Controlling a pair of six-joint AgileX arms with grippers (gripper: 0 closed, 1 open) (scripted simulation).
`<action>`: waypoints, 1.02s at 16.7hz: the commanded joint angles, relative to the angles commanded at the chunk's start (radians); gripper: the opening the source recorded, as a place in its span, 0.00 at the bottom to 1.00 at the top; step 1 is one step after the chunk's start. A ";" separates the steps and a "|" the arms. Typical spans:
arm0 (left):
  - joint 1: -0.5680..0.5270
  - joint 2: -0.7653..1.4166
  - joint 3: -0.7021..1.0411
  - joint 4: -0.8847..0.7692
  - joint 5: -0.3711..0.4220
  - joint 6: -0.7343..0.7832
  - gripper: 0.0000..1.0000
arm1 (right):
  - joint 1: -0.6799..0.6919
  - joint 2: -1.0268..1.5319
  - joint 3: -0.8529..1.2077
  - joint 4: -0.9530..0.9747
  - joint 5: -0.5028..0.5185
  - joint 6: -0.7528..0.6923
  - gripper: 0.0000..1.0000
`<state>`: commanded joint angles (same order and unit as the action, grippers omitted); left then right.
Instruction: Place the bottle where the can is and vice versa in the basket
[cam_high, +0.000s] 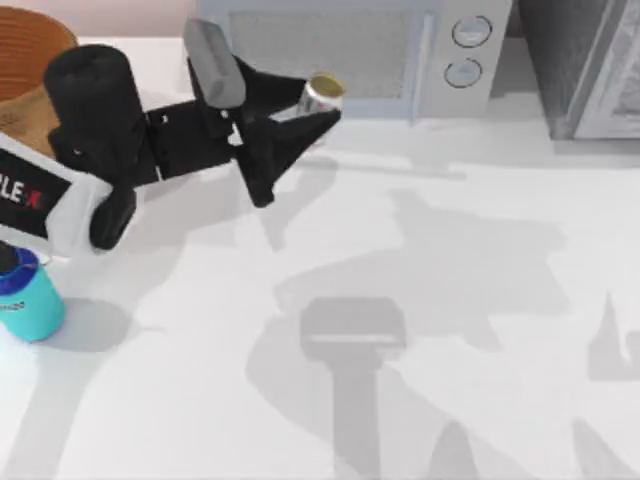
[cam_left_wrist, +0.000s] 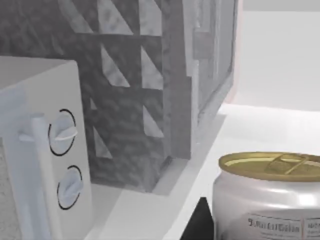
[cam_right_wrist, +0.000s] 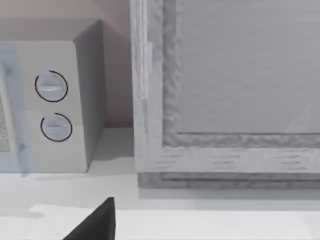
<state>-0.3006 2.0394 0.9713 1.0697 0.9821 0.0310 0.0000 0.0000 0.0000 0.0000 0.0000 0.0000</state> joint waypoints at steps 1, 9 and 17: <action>-0.013 0.083 0.040 0.041 0.042 0.000 0.00 | 0.000 0.000 0.000 0.000 0.000 0.000 1.00; -0.074 0.502 0.237 0.241 0.253 -0.005 0.00 | 0.000 0.000 0.000 0.000 0.000 0.000 1.00; -0.076 0.518 0.244 0.248 0.261 -0.005 0.15 | 0.000 0.000 0.000 0.000 0.000 0.000 1.00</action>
<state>-0.3768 2.5572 1.2153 1.3174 1.2431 0.0261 0.0000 0.0000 0.0000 0.0000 0.0000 0.0000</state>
